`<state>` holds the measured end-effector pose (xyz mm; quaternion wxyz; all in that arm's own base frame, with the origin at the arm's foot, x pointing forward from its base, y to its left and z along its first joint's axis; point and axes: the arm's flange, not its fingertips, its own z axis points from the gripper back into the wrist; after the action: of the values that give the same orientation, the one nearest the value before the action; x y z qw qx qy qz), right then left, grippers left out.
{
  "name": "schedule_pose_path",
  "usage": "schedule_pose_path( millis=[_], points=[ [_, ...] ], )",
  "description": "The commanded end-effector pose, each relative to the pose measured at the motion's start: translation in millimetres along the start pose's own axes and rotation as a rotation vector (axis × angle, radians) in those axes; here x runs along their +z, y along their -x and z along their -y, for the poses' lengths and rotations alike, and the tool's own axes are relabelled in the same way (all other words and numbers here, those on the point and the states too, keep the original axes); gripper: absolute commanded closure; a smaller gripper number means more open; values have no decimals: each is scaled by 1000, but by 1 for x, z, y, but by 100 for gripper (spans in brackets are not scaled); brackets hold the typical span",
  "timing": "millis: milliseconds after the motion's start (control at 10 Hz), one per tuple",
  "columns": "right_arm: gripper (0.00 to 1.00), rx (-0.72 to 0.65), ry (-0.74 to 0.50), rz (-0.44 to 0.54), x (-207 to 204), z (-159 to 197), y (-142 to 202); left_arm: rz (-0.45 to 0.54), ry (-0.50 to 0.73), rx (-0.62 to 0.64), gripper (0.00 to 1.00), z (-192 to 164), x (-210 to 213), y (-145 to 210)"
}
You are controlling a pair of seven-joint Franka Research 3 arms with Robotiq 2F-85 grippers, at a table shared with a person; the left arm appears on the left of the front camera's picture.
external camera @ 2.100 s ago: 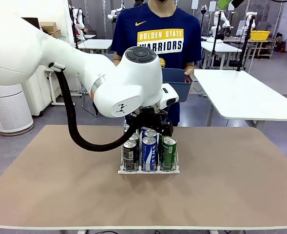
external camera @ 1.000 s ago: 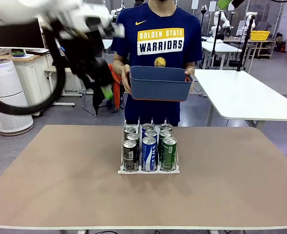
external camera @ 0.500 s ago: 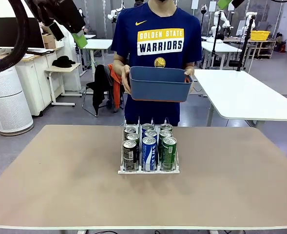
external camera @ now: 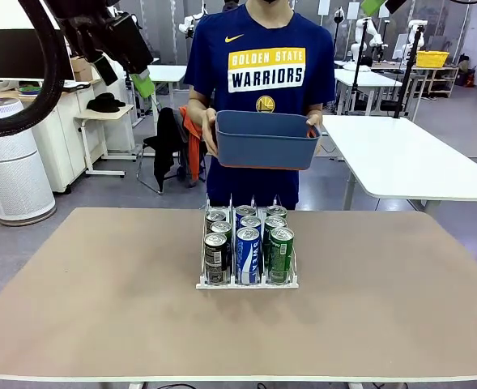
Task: Fill the beverage cans into the dispenser.
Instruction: Place the picked Ionic drink in the line of the Automatic Can Dispenser with the same cans.
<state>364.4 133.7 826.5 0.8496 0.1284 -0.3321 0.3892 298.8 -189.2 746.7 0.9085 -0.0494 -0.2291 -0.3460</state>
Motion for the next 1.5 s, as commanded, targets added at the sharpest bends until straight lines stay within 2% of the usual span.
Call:
schedule_pose_path(
  millis=[0, 300, 600, 1000, 1400],
  points=[
    [0, 0, 0, 0, -1, -1, 1, 75, 108, 66, 0, 5, -18, -5],
    [0, 0, 0, 0, -1, -1, 1, 119, 150, 7, 0, -19, -13, -22],
    [0, 0, 0, 0, -1, -1, 1, 154, 182, -3, 0, -13, 3, -37],
    [0, 0, 0, 0, -1, -1, 1, 181, 140, -67, 0, -4, 30, -46],
    [0, 0, 0, 0, -1, -1, 1, 192, 142, -76, 0, 1, 35, -45]
  ],
)
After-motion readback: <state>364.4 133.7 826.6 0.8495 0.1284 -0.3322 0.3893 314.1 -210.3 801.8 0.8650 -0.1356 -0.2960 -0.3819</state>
